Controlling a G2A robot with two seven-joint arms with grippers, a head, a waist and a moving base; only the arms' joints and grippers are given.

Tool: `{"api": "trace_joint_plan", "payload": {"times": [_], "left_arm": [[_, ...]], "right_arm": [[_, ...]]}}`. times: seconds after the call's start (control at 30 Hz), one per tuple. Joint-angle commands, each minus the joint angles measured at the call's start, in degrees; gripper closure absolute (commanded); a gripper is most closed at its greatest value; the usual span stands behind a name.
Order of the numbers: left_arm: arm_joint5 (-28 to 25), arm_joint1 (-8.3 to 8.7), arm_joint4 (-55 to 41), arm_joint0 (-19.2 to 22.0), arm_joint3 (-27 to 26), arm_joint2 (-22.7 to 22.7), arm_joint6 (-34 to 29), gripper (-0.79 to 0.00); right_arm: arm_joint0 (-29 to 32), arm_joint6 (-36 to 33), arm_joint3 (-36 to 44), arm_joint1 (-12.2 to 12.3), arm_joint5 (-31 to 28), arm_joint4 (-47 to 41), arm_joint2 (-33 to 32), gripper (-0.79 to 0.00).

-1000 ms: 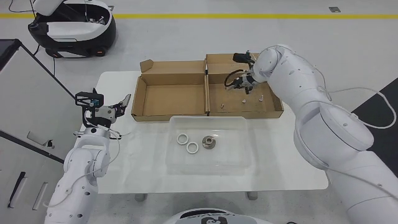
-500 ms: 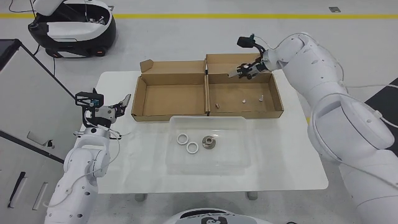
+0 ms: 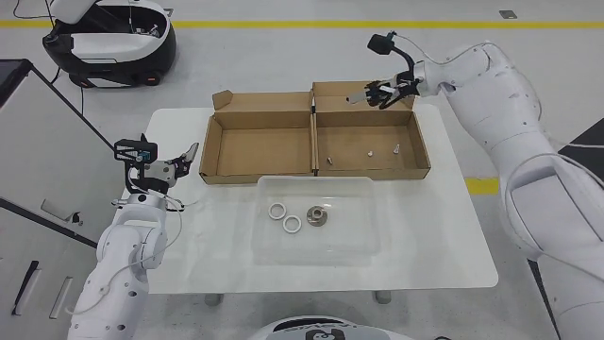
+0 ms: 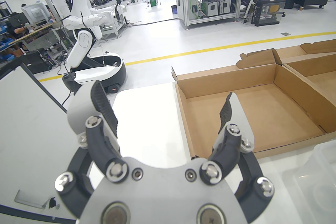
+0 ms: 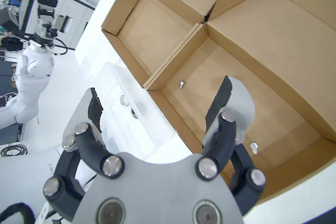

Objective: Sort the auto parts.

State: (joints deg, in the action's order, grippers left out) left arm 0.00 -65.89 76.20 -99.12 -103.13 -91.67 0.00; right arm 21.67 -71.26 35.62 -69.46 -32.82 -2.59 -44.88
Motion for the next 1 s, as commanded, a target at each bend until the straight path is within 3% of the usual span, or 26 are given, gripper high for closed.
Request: {"api": "trace_joint_plan", "payload": {"times": [0.0, 0.23, 0.43, 0.6, 0.97], "left_arm": [[0.0, 0.00, 0.0, 0.0, 0.0, 0.0, 0.0, -0.785], [0.0, 0.00, 0.0, 0.0, 0.0, 0.0, 0.0, -0.785], [0.0, 0.00, 0.0, 0.0, 0.0, 0.0, 0.0, -0.785], [0.0, 0.00, 0.0, 0.0, 0.0, 0.0, 0.0, -0.785], [0.0, 0.00, 0.0, 0.0, 0.0, 0.0, 0.0, -0.785]], "right_arm": [[2.7, -1.1, 6.3, 1.9, 2.2, -0.8, -2.8, -0.785], [21.9, -5.8, 37.1, 10.1, 15.6, -6.7, -20.3, -0.785], [36.1, -8.8, 50.6, 13.6, 22.2, -14.5, -33.8, -0.785], [43.3, -12.3, 53.7, 15.0, 25.0, -19.1, -40.7, -0.785], [50.7, -15.3, 50.9, 16.4, 27.0, -27.3, -48.3, -0.785]]}}
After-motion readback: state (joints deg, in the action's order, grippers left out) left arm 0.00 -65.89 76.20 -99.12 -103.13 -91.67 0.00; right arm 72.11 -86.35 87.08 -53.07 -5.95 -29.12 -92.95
